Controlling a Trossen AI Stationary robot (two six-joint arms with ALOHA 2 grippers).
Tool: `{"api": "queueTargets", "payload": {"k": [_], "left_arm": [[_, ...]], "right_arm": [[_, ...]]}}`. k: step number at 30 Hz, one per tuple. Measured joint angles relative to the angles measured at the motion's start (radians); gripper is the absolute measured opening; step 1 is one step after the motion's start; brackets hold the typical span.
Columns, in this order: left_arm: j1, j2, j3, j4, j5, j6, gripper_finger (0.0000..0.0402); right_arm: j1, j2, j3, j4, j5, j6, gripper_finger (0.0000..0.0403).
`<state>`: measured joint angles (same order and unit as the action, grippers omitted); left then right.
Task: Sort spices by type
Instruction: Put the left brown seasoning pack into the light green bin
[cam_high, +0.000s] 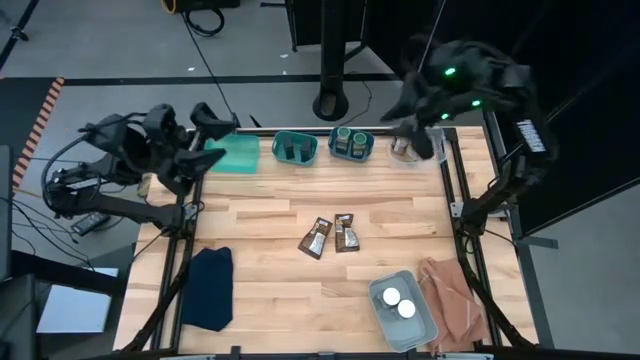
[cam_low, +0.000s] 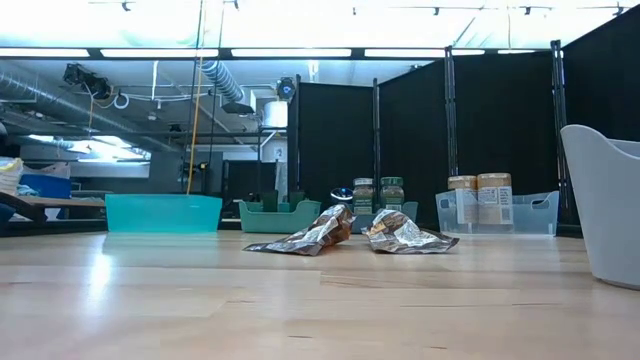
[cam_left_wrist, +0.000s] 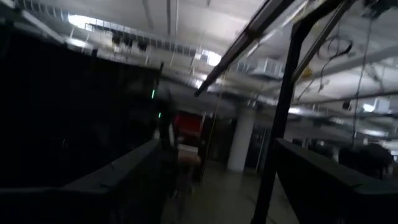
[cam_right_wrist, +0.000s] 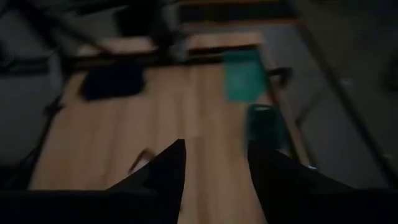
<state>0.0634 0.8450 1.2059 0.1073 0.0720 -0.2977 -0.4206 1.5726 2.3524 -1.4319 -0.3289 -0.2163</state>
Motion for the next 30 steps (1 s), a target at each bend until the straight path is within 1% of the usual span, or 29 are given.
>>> {"api": "queueTargets", "payload": {"k": [2, 6, 9, 13, 19, 25, 30], "left_arm": [[0.0, -0.002, 0.001, 0.037, 0.0, 0.0, 0.031], [0.0, -0.007, 0.002, 0.095, 0.012, 0.011, 0.031], [0.0, -0.012, 0.002, 0.119, 0.019, 0.014, 0.031], [0.0, -0.025, 0.002, 0.118, 0.019, 0.016, 0.031], [0.0, -0.053, 0.002, 0.101, 0.019, 0.029, 0.031], [0.0, -0.095, 0.002, 0.047, 0.019, -0.005, 0.031], [0.0, -0.122, 0.002, -0.021, 0.019, -0.021, 0.031]], "right_arm": [[0.05, 0.041, 0.0, -0.014, -0.027, -0.049, 0.0181], [0.175, 0.134, 0.0, -0.021, -0.032, -0.144, 0.018], [0.25, 0.205, -0.001, -0.021, -0.033, -0.182, 0.0178], [0.32, 0.303, -0.001, -0.046, -0.032, -0.187, 0.0177], [0.401, 0.443, -0.001, -0.111, -0.025, -0.183, 0.0175], [0.442, 0.588, -0.001, -0.045, -0.014, -0.178, 0.0174], [0.478, 0.72, -0.001, 0.007, 0.096, -0.249, 0.0171]]}}
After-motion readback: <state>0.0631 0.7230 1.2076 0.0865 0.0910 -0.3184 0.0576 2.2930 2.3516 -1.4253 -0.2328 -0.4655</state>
